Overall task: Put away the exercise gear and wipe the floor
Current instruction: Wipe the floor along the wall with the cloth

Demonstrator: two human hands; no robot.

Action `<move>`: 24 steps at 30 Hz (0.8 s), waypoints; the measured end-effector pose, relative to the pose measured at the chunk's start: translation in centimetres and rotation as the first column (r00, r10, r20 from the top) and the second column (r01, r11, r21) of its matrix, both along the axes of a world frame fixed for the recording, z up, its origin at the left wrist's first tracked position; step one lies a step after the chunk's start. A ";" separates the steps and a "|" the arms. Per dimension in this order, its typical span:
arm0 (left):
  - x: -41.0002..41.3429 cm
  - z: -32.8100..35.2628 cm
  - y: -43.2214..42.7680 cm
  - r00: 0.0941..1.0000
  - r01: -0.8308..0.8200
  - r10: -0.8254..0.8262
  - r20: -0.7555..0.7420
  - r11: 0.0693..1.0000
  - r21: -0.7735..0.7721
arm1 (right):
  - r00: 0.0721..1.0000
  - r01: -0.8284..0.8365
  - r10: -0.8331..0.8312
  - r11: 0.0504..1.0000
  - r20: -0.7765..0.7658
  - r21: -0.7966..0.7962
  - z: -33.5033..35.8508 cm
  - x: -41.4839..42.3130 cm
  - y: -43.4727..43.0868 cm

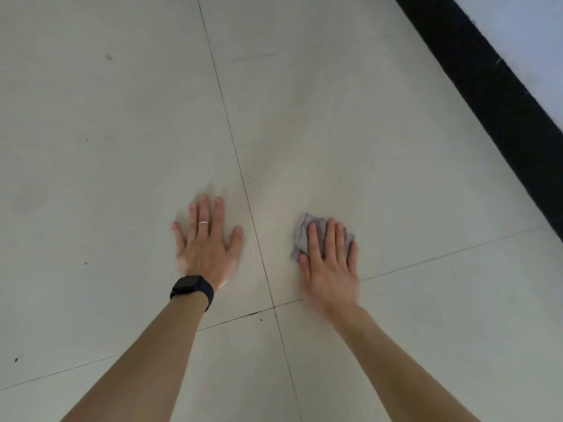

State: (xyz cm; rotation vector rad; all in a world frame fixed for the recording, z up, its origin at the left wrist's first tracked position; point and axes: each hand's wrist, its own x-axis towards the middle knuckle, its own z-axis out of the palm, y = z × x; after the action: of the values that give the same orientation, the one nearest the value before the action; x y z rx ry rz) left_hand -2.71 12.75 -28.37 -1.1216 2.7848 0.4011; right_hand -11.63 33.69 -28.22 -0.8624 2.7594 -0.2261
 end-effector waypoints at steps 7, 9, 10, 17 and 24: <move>-0.2 -0.1 -0.3 1.000 -0.008 0.007 -0.025 1.000 -0.025 | 0.935 -0.341 0.342 0.940 -0.089 0.022 -0.1 -6.8 -2.8; -0.2 -0.2 -0.4 0.999 -0.018 0.018 -0.029 0.999 -0.028 | 0.999 -0.022 0.021 0.999 0.028 0.047 -0.1 -8.2 -5.6; -0.3 -0.2 -0.5 0.999 -0.020 0.019 -0.030 0.999 -0.027 | 0.996 0.062 -0.064 0.998 0.062 0.032 0.2 -7.8 -7.1; -0.2 -0.5 -0.7 0.998 -0.019 0.018 -0.052 1.000 -0.009 | 0.867 -0.498 0.498 0.867 -0.022 0.020 0.3 -7.6 -8.9; -0.3 -0.5 -0.7 0.999 -0.021 0.021 -0.049 1.000 -0.015 | 0.994 -0.086 0.084 0.996 0.069 0.020 0.8 -9.3 -11.5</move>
State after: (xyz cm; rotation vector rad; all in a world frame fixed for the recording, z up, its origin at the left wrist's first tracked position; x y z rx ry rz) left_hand -3.01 12.02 -28.88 -1.1607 2.8254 0.4147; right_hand -20.88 22.21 -27.39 -0.9462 2.6505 -0.2039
